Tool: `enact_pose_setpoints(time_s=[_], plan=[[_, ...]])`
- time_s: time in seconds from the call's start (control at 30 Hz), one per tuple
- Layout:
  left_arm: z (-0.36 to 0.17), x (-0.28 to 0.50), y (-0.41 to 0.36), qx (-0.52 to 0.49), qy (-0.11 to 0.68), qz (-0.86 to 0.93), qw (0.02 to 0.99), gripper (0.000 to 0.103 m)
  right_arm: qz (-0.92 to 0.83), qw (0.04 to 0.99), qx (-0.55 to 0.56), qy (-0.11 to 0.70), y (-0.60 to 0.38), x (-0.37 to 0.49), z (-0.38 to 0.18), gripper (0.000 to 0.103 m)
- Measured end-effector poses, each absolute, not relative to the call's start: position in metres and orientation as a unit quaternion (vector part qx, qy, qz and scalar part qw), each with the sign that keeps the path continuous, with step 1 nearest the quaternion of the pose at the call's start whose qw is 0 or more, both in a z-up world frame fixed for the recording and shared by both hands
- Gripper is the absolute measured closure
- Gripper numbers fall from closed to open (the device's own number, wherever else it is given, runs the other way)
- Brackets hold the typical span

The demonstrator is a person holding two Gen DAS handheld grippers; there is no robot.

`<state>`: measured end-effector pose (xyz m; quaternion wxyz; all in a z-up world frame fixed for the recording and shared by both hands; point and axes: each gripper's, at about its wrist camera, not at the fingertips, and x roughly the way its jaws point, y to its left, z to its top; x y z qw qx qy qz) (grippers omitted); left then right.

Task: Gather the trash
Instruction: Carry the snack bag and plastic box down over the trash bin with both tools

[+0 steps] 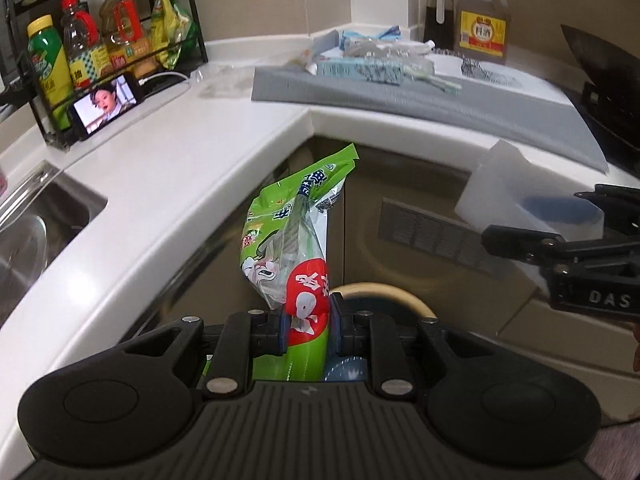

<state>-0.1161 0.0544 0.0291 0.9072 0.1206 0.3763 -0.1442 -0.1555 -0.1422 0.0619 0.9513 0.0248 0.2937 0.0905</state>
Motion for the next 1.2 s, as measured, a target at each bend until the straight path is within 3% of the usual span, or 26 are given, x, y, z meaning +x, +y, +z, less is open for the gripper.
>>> enact_pose_setpoints(time_s=[0.27, 1.2], plan=[[0.015, -0.13, 0.057, 0.131, 0.395, -0.167, 0.894, 0.081, 0.098, 0.937, 0.01, 0.335, -0.122, -0.163, 0.042, 0.038], [0.006, -0.12, 0.049, 0.144, 0.414, -0.174, 0.882, 0.081, 0.106, 0.926, -0.006, 0.362, -0.117, -0.157, 0.031, 0.038]])
